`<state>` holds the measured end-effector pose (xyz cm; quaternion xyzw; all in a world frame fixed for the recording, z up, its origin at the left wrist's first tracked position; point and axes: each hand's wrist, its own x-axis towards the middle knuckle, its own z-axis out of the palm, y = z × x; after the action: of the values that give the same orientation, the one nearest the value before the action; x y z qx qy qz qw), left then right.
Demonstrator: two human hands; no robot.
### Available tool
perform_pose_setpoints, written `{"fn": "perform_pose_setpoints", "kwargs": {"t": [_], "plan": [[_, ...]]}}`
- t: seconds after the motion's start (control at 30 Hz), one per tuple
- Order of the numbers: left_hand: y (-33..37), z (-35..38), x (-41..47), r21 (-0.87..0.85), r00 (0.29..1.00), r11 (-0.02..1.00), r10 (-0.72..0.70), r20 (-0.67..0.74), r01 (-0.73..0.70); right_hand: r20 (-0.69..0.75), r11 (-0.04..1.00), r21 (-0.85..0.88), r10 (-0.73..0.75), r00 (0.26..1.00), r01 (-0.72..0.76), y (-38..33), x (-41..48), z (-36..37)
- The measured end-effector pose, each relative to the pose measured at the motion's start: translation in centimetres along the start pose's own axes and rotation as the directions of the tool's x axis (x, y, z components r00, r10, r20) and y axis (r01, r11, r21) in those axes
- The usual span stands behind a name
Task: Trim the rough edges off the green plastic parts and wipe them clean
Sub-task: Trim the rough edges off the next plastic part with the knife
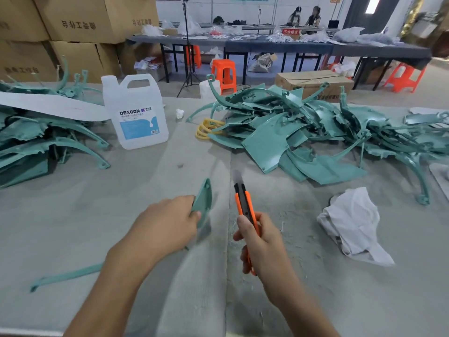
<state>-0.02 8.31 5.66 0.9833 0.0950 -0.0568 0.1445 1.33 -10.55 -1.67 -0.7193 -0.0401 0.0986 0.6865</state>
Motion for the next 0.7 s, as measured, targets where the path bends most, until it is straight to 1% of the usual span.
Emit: {"fn": "perform_pose_setpoints", "kwargs": {"t": [0.07, 0.13, 0.3, 0.7], "plan": [[0.0, -0.1, 1.0, 0.063, 0.998, 0.998, -0.022, 0.059, 0.018, 0.049, 0.999, -0.042, -0.018, 0.999, 0.020, 0.1, 0.1, 0.4], [-0.1, -0.3, 1.7, 0.072, 0.997, 0.997, -0.020, 0.081, 0.014, 0.087, 0.997, -0.071, -0.033, 0.996, 0.039, 0.2, 0.1, 0.7], [0.3, -0.5, 2.0, 0.106, 0.995, 0.994, -0.010, 0.103, -0.001, 0.126, 0.991, -0.060, -0.113, 0.986, 0.121, -0.3, -0.1, 1.1], [0.8, -0.5, 2.1, 0.126, 0.995, 0.992, 0.004, 0.104, -0.017, 0.121, 0.993, -0.076, -0.084, 0.989, 0.093, -0.5, 0.4, 1.3]]}}
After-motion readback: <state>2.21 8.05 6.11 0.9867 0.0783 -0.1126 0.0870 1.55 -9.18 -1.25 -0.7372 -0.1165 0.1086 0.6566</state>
